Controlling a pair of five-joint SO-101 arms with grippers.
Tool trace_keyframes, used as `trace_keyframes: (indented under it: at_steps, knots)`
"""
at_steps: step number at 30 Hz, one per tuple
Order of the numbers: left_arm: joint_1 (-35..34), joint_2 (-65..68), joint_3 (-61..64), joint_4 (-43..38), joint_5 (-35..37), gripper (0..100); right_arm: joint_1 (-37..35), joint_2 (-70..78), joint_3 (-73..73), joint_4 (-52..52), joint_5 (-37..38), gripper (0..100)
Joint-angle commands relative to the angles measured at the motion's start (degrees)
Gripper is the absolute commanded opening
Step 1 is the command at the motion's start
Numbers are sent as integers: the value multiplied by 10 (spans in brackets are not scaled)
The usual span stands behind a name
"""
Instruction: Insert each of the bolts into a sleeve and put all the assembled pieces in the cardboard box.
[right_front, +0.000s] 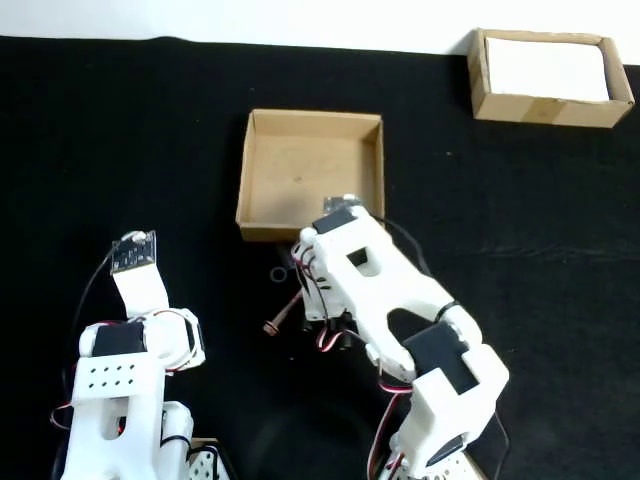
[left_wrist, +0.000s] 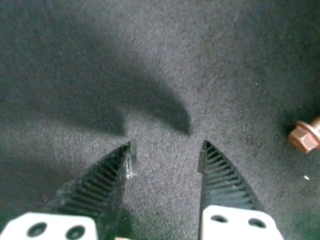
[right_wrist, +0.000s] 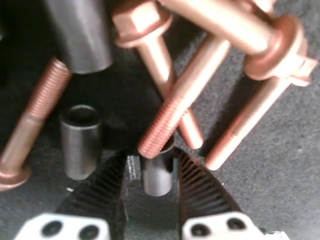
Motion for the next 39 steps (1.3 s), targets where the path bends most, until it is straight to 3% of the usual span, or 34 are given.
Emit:
trace_keyframes:
  at_steps: [1, 7, 13, 21, 28, 39]
  knots:
    - [-4, 3, -1, -4, -2, 207, 7, -3, -1, 9, 6, 8]
    - [-4, 3, -1, -6, -2, 207, 7, -8, -61, 102, 38, 8]
    - [-4, 0, 22, -39, -2, 207, 41, -9, -293, 250, 54, 8]
    - [-4, 0, 26, -56, -1, 207, 117, -160, -445, 248, 54, 8]
    - [-3, -1, -15, -72, -1, 208, 207, -411, -410, 248, 86, 8]
    - [0, -1, -295, 173, -4, 210, 432, -698, -111, 205, 120, 8]
